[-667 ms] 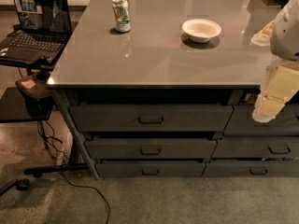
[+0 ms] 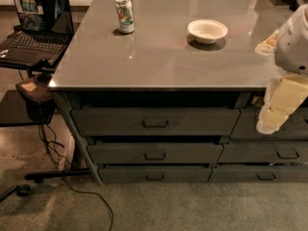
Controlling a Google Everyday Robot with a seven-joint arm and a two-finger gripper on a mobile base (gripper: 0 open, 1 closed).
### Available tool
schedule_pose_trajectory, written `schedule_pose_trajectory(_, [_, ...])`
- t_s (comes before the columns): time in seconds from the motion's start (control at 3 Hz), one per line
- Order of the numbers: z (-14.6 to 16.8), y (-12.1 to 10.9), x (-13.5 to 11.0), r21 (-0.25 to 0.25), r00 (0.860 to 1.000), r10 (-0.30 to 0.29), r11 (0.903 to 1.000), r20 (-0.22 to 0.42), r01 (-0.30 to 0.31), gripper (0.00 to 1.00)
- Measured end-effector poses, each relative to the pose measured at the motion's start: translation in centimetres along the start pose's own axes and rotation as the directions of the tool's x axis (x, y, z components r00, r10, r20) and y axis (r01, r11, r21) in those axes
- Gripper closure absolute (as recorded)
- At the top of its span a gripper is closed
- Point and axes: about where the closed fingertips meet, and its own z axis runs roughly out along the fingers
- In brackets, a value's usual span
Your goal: Open middle drawer
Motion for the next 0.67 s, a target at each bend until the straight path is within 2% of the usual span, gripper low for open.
schedule_pose_trajectory(0.33, [3.7, 2.6, -0.9, -0.014, 0.998, -0.028, 0.9995, 0.062, 0.029, 0.0])
schedule_pose_trajectory(0.67, [11.0, 5.7, -2.3, -0.062, 0.993, -0.026, 0.9975, 0.116, 0.033, 0.0])
